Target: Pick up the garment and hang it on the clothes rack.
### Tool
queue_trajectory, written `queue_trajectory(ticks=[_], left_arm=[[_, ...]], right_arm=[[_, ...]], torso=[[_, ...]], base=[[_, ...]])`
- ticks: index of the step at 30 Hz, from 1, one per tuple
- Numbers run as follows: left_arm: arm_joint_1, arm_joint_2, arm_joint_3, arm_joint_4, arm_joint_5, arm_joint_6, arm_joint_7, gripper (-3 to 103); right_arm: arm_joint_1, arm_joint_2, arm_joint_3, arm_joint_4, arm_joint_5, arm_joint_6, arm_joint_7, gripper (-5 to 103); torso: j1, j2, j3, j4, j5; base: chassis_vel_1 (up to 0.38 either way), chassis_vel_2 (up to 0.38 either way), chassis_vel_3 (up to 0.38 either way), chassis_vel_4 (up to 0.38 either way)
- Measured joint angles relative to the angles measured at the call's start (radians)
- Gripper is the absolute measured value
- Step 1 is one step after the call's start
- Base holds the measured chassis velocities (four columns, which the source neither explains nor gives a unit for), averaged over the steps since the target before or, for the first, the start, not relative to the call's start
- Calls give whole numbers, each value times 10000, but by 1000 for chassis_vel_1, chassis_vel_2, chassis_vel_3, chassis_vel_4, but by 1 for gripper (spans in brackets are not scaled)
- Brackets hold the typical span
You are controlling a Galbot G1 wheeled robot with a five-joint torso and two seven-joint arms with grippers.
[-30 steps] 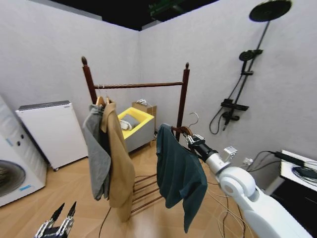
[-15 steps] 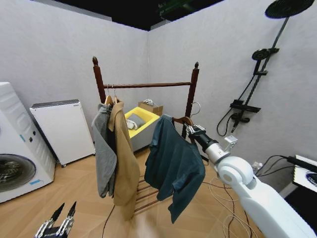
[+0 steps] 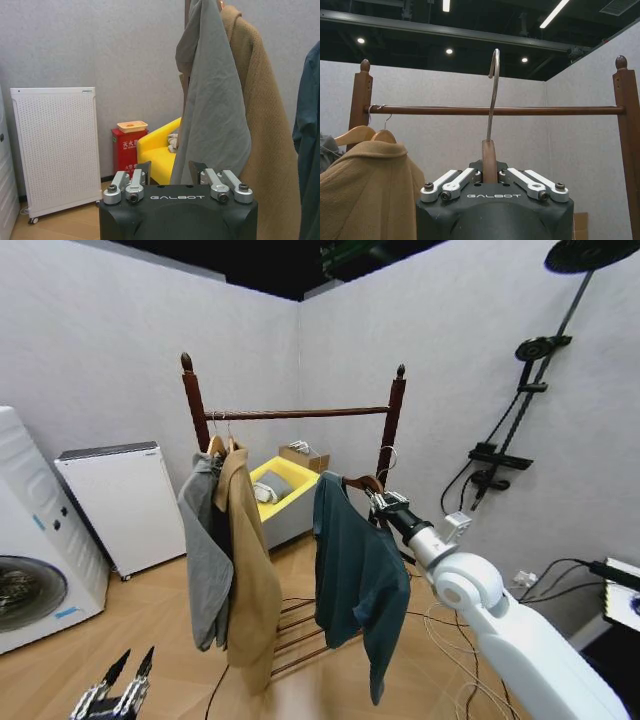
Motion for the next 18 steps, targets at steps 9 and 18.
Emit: queue_trajectory(ticks=[9,18], left_arm=[[0,1,0,0,0,0,2,46],[0,0,0,0,0,0,2,46]], right_arm=[[2064,83,-996,-1248,147,-123,-98,10],[4545,1040,-2772,-2907,-121,-196,-35,10]], torso=[[0,0,0,1,-1],[-4,1,0,1,0]], base=[[-43,50,41,-49],[0,0,0,0]])
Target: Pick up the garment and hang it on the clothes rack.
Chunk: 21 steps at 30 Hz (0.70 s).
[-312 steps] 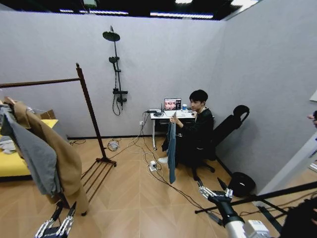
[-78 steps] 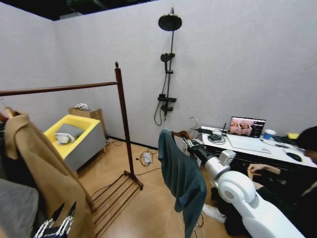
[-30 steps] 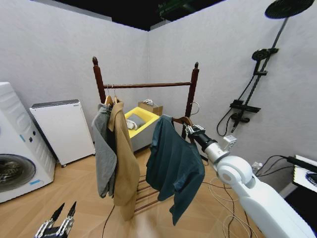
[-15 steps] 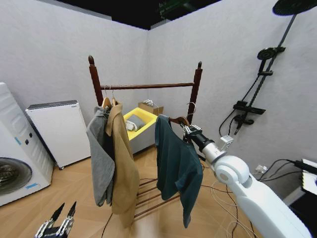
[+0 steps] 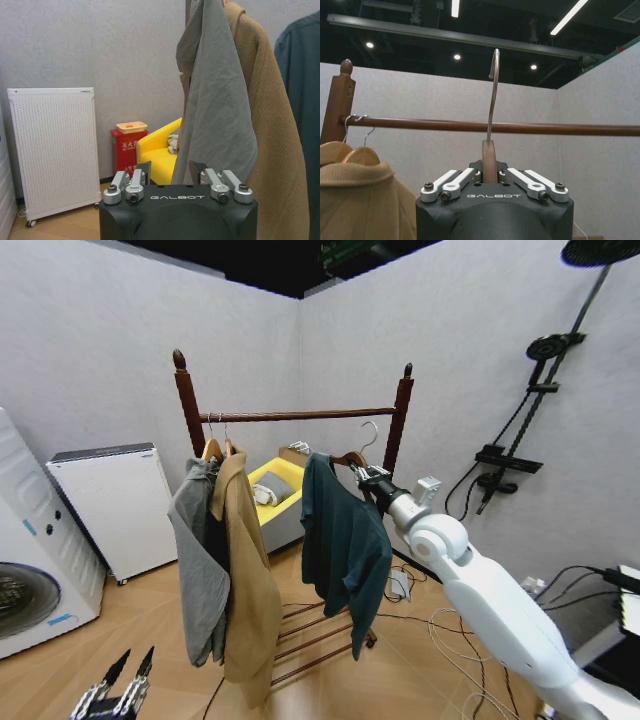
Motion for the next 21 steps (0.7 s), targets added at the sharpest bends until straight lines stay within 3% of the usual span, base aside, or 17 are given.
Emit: queue_trajectory(ticks=[12,21], left_arm=[[0,0,0,0,0,0,-3,46],[0,0,-1,-1,0,0,-3,46]], right_arm=[[1977,1302,-1685,-2409,-857,-129,-115,10],[3350,2893,-2469,-4022,-1298,1,97,10]], torso=[[0,0,0,1,1],[5,-1,1,2,-4]], base=[[0,0,0,0],[0,0,0,0]])
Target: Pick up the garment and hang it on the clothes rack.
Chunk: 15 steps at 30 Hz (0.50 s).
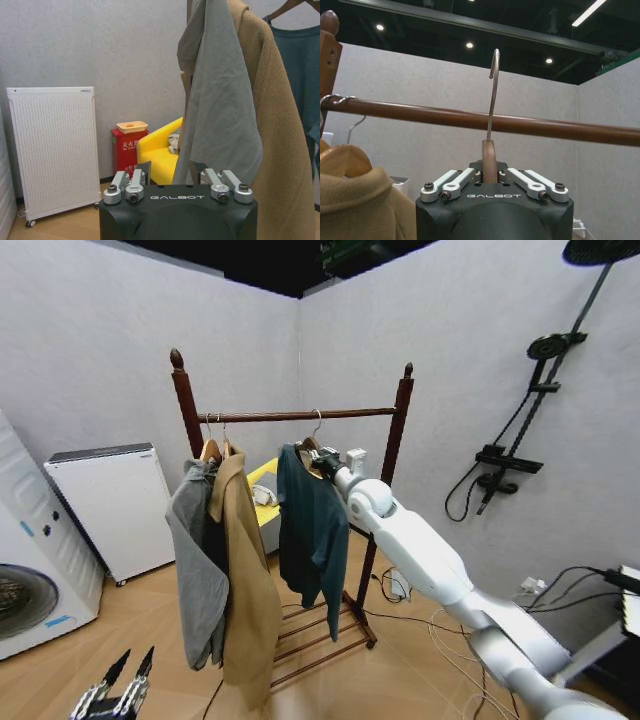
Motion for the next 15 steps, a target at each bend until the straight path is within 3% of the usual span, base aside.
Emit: queue_trajectory(ticks=[6,15], left_arm=[[0,0,1,1,0,0,0,46],[0,0,1,0,0,0,2,46]], right_arm=[[707,703,-255,-698,-410,-15,111,10],[1362,1372,-531,-1892,-231,-3,-18,10]], torso=[[-5,2,-2,-5,1],[-3,0,-1,-4,3]], base=[[0,0,0,0],[0,0,0,0]])
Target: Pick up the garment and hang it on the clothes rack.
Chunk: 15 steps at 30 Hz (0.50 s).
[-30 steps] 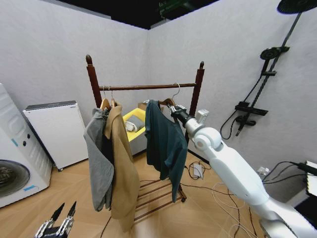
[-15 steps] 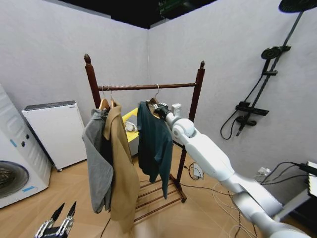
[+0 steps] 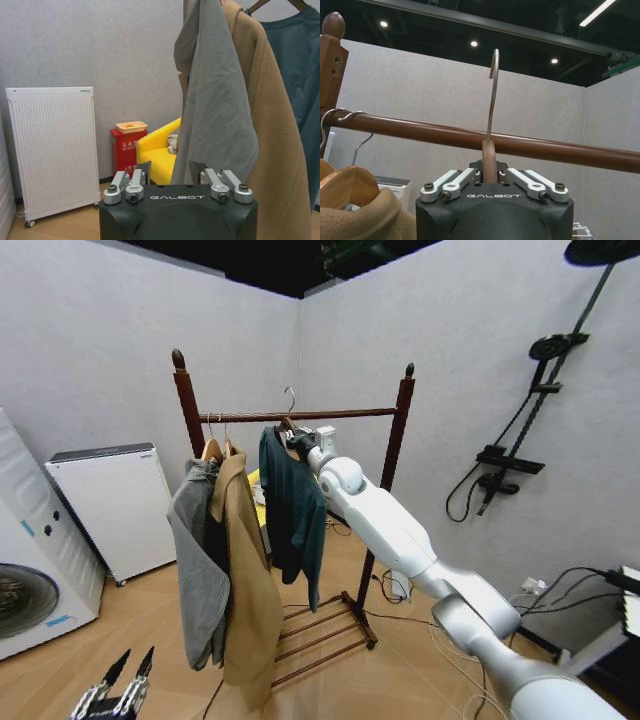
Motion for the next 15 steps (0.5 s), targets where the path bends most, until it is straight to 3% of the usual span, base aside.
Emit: queue_trajectory(ticks=[4,15], left_arm=[[0,0,0,0,0,0,-1,46],[0,0,0,0,0,0,-1,46]], right_arm=[[160,316,-64,-632,185,-233,41,10],[496,306,-367,-1016,606,-840,78,10]], torso=[[-1,1,0,3,-1],[0,1,0,0,1]], base=[[0,0,0,0],[0,0,0,0]])
